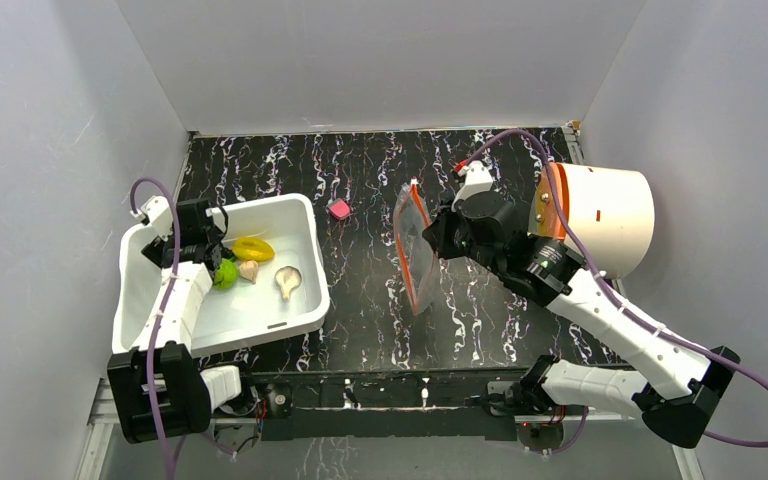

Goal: Place the food in the zip-top bag and seal the zipper
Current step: Pick up the fake fruit from the bin.

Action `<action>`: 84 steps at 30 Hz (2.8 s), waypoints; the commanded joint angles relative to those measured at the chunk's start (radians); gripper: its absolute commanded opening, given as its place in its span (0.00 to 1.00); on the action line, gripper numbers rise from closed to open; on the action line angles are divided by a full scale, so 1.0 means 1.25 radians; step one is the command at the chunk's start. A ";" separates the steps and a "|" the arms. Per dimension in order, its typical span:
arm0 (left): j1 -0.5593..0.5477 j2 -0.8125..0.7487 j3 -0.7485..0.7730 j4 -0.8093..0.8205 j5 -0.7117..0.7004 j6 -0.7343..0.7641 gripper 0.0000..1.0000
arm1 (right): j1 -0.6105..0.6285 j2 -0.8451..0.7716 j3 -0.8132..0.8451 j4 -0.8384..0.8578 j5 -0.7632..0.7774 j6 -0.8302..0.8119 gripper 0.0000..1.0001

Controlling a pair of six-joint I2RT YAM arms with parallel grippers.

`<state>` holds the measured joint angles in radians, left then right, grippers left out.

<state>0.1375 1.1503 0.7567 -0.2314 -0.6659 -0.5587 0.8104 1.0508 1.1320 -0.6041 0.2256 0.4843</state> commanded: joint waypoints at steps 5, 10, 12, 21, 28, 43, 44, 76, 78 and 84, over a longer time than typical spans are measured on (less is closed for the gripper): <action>0.052 0.012 0.000 0.077 0.112 0.012 0.88 | 0.000 -0.021 0.059 -0.001 -0.001 0.009 0.00; 0.082 0.031 0.001 0.078 0.140 -0.005 0.88 | 0.000 -0.031 0.061 -0.018 -0.004 0.016 0.00; 0.090 0.036 -0.005 0.090 0.168 -0.010 0.87 | 0.000 -0.037 0.060 -0.023 0.005 0.019 0.00; 0.124 0.077 -0.006 0.106 0.198 -0.016 0.78 | 0.000 -0.053 0.064 -0.046 0.028 0.029 0.00; 0.140 0.102 0.004 0.125 0.213 0.005 0.75 | -0.001 -0.049 0.069 -0.043 0.026 0.038 0.00; 0.143 0.144 0.002 0.118 0.251 -0.020 0.58 | 0.000 -0.101 0.045 -0.044 0.036 0.048 0.00; 0.143 0.137 0.003 0.115 0.253 -0.019 0.56 | 0.000 -0.103 0.043 -0.044 0.037 0.048 0.00; 0.132 -0.199 0.084 -0.187 0.652 0.095 0.43 | 0.000 -0.079 0.104 -0.142 0.243 -0.063 0.00; 0.121 -0.200 0.104 -0.201 0.695 0.096 0.42 | 0.000 -0.069 0.130 -0.164 0.263 -0.070 0.00; 0.090 -0.212 0.149 -0.235 0.813 0.090 0.42 | 0.000 -0.035 0.145 -0.182 0.289 -0.062 0.00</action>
<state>0.2756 0.9085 0.8822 -0.4610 0.1970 -0.4538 0.8104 0.9890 1.2854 -0.8398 0.5293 0.4168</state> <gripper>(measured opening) 0.554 0.010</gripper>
